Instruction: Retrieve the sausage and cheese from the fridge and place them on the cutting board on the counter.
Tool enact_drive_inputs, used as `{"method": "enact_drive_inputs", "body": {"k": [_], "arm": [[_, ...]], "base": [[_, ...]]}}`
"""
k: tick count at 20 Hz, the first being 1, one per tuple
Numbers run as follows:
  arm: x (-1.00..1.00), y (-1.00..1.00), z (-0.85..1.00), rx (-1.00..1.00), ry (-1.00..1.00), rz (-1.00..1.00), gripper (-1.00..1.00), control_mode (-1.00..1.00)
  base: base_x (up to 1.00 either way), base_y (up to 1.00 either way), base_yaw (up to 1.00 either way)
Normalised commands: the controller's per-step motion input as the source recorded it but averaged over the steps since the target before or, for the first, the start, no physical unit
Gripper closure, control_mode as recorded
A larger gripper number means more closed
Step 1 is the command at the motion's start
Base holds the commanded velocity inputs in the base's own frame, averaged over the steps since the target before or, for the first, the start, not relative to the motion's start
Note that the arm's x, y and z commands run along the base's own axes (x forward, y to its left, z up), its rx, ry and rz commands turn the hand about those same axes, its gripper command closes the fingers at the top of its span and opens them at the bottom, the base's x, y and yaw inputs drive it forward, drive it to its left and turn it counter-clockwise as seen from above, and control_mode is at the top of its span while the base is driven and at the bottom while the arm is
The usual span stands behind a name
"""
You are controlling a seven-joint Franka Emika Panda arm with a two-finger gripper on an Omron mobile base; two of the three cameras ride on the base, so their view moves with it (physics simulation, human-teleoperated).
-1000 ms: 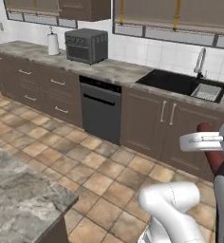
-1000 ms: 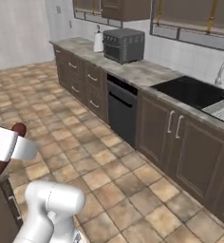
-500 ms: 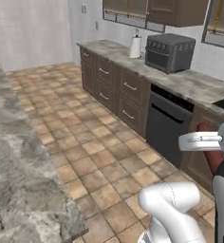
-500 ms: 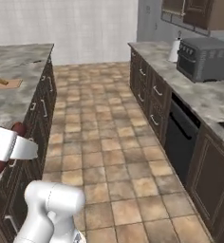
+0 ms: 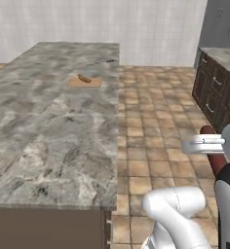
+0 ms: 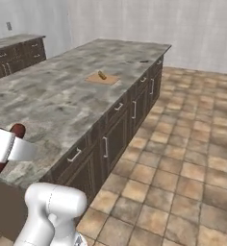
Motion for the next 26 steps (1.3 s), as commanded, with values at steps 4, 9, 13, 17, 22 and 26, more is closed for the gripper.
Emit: {"method": "enact_drive_inputs", "body": {"k": [4, 9, 13, 17, 22, 26], "arm": [[0.00, 0.00, 0.00, 0.00, 0.00, 0.00, 1.00, 1.00], [0.00, 0.00, 0.00, 0.00, 0.00, 0.00, 1.00, 1.00], [0.00, 0.00, 0.00, 0.00, 0.00, 0.00, 1.00, 1.00], [0.00, 0.00, 0.00, 0.00, 0.00, 0.00, 1.00, 1.00], [0.00, 0.00, 0.00, 0.00, 0.00, 0.00, 1.00, 1.00], [0.00, 0.00, 0.00, 0.00, 0.00, 0.00, 1.00, 1.00]], "base": [[-0.01, -0.79, 0.64], [-0.36, -1.00, 0.37], [-0.02, -1.00, 0.37], [0.55, -1.00, 0.48], [0.97, -1.00, 0.30], [1.00, -1.00, 0.28]]}}
